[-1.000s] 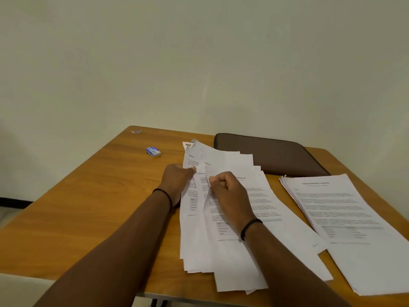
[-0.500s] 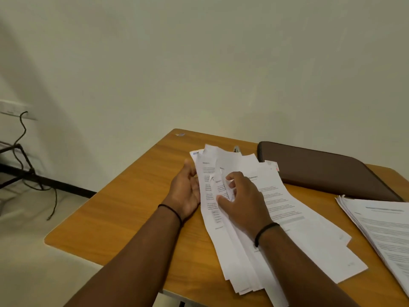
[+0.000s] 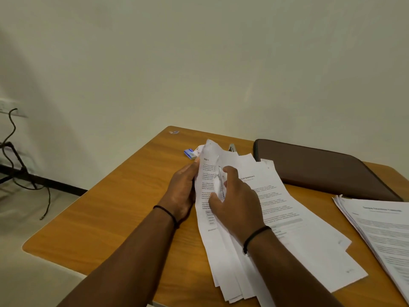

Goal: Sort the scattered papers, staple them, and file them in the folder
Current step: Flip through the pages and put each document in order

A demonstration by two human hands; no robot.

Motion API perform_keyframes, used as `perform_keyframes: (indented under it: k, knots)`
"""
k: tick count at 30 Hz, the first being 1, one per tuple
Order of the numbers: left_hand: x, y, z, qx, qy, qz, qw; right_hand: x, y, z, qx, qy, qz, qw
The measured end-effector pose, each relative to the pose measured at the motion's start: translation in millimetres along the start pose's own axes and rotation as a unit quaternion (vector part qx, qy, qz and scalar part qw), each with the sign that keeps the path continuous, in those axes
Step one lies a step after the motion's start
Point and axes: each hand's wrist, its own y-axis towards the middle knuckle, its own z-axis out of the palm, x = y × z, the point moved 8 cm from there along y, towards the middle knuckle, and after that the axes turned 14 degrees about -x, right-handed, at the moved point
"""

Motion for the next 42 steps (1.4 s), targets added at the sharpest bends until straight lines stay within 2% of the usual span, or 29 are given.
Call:
perform_keyframes:
  k: [6, 12, 14, 16, 21, 24, 28, 36, 42]
  knots:
    - [3.6, 1.7, -4.9, -0.035, 0.024, 0.008, 0.999, 5.1, -0.9, -6.2, -0.027, 0.009, -0.014, 1.0]
    - [1.1, -3.5, 7.5, 0.012, 0.039, 0.037, 0.998, -19.0, -3.1, -10.7, -0.082, 0.133, 0.111, 0.981]
    - [-0.6, -5.4, 11.4, 0.011, 0.05, 0.056, 0.997, -16.6, -2.2, -12.3, -0.08, 0.212, 0.142, 0.964]
    - [-0.9, -6.2, 12.8, 0.009, 0.068, 0.072, 0.995, -12.6, -1.6, -12.6, -0.066, 0.24, 0.149, 0.957]
    - [2.0, -3.6, 7.5, -0.006, 0.048, 0.032, 0.998, -30.3, 0.0, -9.9, -0.074, 0.189, 0.18, 0.962]
    - [0.1, -2.1, -1.6, -0.048, 0.053, 0.025, 0.997, -42.6, -0.1, -10.0, -0.09, 0.202, 0.223, 0.949]
    - [-0.7, -1.9, -7.8, -0.076, 0.024, 0.024, 0.997, -43.5, -0.5, -11.6, -0.094, 0.205, 0.221, 0.949]
    - [1.5, -8.4, 9.9, -0.004, 0.071, 0.062, 0.996, -32.3, -1.5, -12.1, -0.061, 0.221, 0.198, 0.953]
    - [1.1, -10.0, 16.1, 0.005, 0.083, 0.095, 0.992, -27.3, -0.7, -11.5, -0.062, 0.218, 0.179, 0.957]
